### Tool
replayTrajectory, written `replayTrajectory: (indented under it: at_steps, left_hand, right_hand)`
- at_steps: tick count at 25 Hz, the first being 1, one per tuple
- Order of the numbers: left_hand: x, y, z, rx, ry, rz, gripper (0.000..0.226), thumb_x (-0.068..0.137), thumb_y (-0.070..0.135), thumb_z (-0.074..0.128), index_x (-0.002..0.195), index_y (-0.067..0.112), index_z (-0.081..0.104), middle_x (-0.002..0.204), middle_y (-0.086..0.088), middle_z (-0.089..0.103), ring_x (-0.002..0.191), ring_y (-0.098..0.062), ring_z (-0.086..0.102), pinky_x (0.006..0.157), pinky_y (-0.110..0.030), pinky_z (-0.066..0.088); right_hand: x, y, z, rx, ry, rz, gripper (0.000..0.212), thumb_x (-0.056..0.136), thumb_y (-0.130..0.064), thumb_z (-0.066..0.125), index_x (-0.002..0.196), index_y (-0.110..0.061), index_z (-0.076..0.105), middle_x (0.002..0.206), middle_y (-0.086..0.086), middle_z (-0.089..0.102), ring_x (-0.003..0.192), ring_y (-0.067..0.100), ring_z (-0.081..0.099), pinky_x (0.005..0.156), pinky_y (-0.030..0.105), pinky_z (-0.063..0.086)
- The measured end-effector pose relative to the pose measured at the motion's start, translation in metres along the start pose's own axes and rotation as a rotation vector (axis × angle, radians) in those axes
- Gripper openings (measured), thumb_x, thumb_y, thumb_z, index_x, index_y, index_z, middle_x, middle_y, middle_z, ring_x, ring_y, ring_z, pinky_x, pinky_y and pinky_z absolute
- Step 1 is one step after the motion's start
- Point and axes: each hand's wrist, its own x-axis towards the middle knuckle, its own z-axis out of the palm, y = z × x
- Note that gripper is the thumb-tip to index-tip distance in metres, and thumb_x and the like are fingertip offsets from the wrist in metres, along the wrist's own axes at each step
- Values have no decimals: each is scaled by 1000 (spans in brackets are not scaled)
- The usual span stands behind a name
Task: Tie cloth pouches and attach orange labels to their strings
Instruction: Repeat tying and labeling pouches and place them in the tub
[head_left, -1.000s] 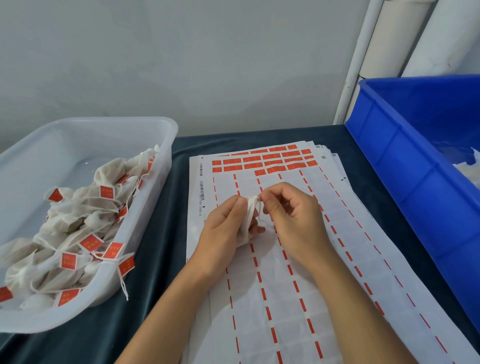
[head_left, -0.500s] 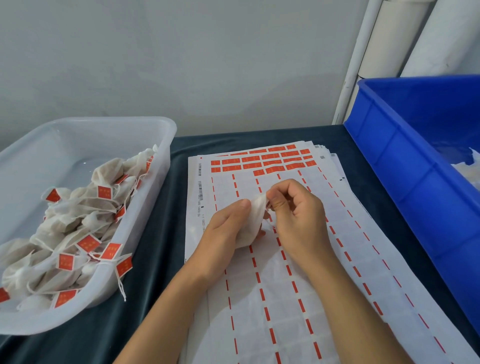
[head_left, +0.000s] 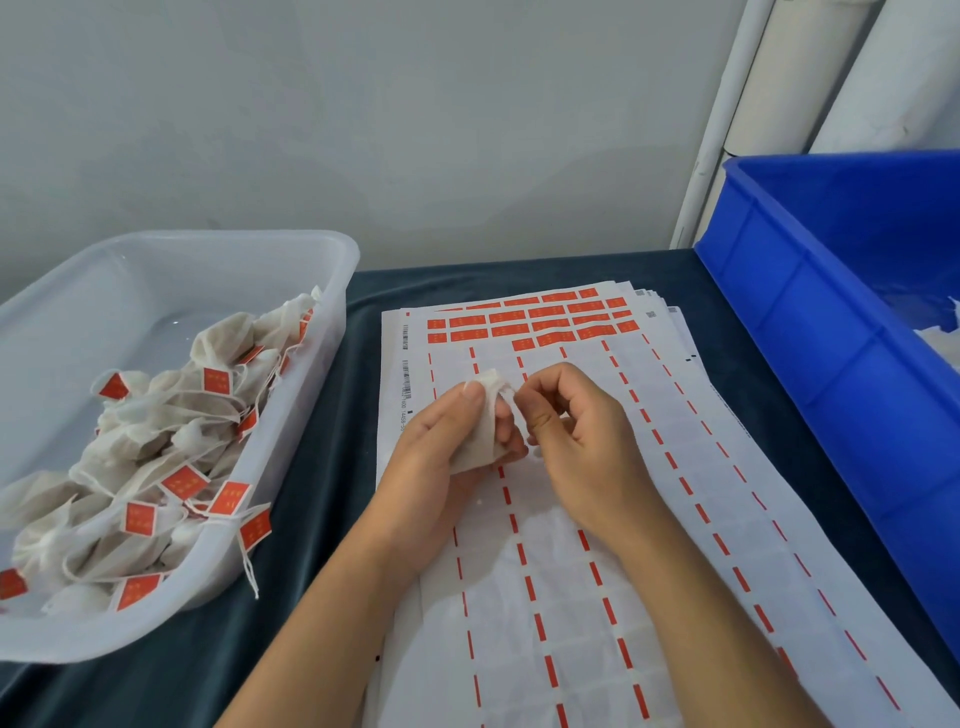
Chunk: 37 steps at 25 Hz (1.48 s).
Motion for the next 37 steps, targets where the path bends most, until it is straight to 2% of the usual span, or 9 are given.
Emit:
replayTrajectory:
  at_steps: [4, 8, 11, 13, 15, 17, 20, 26, 37]
  left_hand:
    - [2, 1, 4, -56, 60, 9, 37, 105, 52, 51, 131, 35, 72, 109, -9, 70, 110, -25, 71, 102, -46, 58]
    - [1, 3, 10, 16, 91, 16, 37, 106, 49, 49, 131, 36, 71, 137, -3, 70, 122, -28, 70, 101, -45, 59]
    - [2, 0, 15, 204, 101, 64, 36, 110, 40, 46, 101, 22, 76, 102, 1, 77, 96, -18, 75, 87, -36, 61]
    - [1, 0, 18, 333, 63, 81, 42, 112, 32, 44, 77, 26, 67, 70, 12, 63, 69, -6, 62, 72, -19, 53]
    - [0, 0, 17, 398, 4, 79, 43, 113, 29, 41, 80, 17, 64, 62, 10, 52, 62, -6, 49, 67, -19, 45]
    - [-1, -1, 13, 412, -43, 64, 42, 112, 34, 44, 92, 4, 65, 68, -4, 55, 68, -17, 52, 70, -29, 47]
    - [0, -1, 13, 511, -6, 72, 31, 106, 38, 54, 101, 11, 68, 88, -5, 69, 83, -27, 66, 74, -37, 57]
    - [0, -11, 15, 664, 132, 113, 8, 106, 32, 59, 99, 32, 64, 87, 18, 68, 80, -4, 65, 65, -13, 51]
    - [0, -7, 17, 585, 183, 150, 11, 103, 37, 64, 100, 27, 69, 89, 13, 74, 87, -7, 70, 70, -14, 54]
  right_hand:
    - [-1, 1, 1, -103, -17, -94, 4, 101, -32, 60, 97, -32, 60, 90, -24, 63, 96, -1, 62, 79, 5, 49]
    - [-2, 1, 1, -172, -29, -227, 3, 102, -30, 59, 98, -30, 59, 95, -18, 62, 95, 4, 62, 82, 11, 52]
    - [-1, -3, 1, -142, 66, -292, 8, 101, -31, 58, 99, -24, 61, 99, -15, 62, 95, 8, 61, 82, 12, 51]
    - [0, -4, 0, -159, 105, -311, 15, 101, -32, 56, 100, -19, 63, 105, -10, 61, 99, 11, 60, 85, 15, 51]
    - [0, -3, -2, -145, 67, -271, 20, 102, -35, 55, 103, -17, 65, 110, -9, 64, 104, 10, 62, 87, 17, 54]
    - [-1, -3, -3, -90, 17, -185, 18, 100, -38, 57, 103, -22, 65, 103, -15, 67, 101, 4, 64, 84, 15, 55]
    - [-1, -2, -4, -56, 57, -142, 4, 99, -34, 63, 100, -30, 64, 94, -24, 65, 97, -1, 64, 77, 7, 52]
    - [1, 1, -6, -31, 79, -89, 3, 98, -38, 61, 97, -36, 61, 94, -27, 65, 94, -5, 64, 70, 5, 49]
    - [4, 10, -3, 16, 14, 60, 4, 98, -37, 63, 97, -35, 66, 93, -26, 67, 92, -1, 67, 71, 17, 59]
